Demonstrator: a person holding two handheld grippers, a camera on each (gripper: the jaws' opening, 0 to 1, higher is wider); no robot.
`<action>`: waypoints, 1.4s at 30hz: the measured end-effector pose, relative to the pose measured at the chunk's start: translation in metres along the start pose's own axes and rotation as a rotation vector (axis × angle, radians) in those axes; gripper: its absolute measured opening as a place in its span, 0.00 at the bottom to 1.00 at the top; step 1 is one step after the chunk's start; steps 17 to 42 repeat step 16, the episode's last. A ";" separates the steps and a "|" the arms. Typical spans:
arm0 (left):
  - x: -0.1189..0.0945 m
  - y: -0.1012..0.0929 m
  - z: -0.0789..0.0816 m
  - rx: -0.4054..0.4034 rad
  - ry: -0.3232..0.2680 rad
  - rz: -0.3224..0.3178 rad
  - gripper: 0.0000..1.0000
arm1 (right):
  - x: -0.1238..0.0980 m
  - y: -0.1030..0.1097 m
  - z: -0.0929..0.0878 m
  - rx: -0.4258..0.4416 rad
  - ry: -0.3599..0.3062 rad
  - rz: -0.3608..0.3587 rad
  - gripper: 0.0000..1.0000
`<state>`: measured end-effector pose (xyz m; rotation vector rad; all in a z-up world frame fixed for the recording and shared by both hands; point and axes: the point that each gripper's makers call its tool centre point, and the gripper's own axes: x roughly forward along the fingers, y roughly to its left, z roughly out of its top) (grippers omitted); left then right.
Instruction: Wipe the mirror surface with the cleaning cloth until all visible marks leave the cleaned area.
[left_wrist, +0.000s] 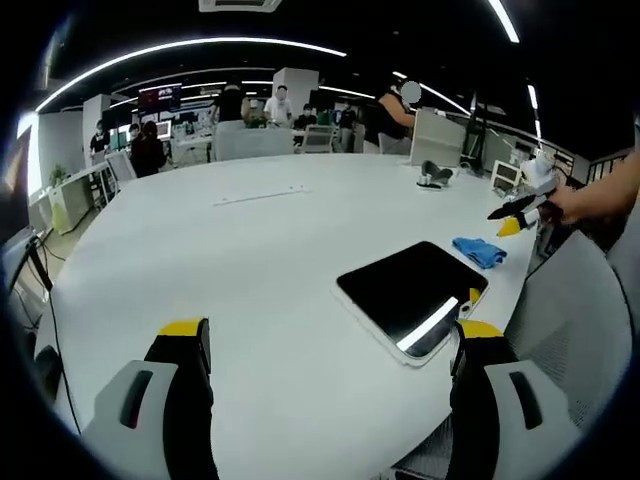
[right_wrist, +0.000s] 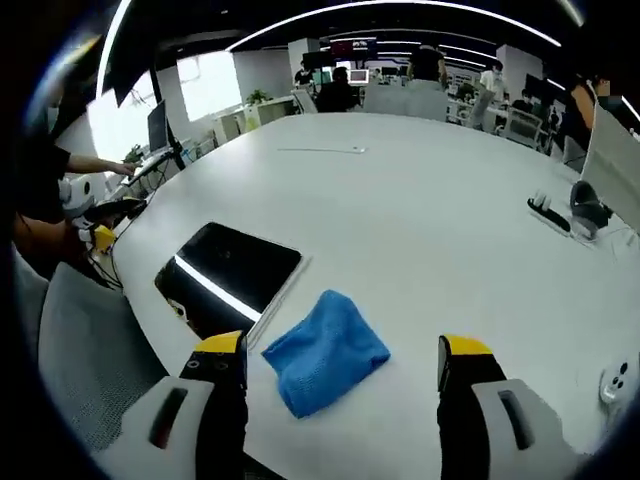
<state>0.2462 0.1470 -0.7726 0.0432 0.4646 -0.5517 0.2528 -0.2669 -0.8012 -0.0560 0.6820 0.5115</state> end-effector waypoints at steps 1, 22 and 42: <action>0.000 0.000 0.000 0.002 -0.004 -0.001 0.99 | -0.004 -0.001 -0.002 -0.006 -0.008 -0.001 0.87; -0.010 -0.006 -0.002 -0.003 -0.029 0.016 0.99 | -0.039 -0.001 -0.030 -0.017 -0.086 0.009 0.98; -0.010 -0.006 -0.002 -0.003 -0.029 0.016 0.99 | -0.039 -0.001 -0.030 -0.017 -0.086 0.009 0.98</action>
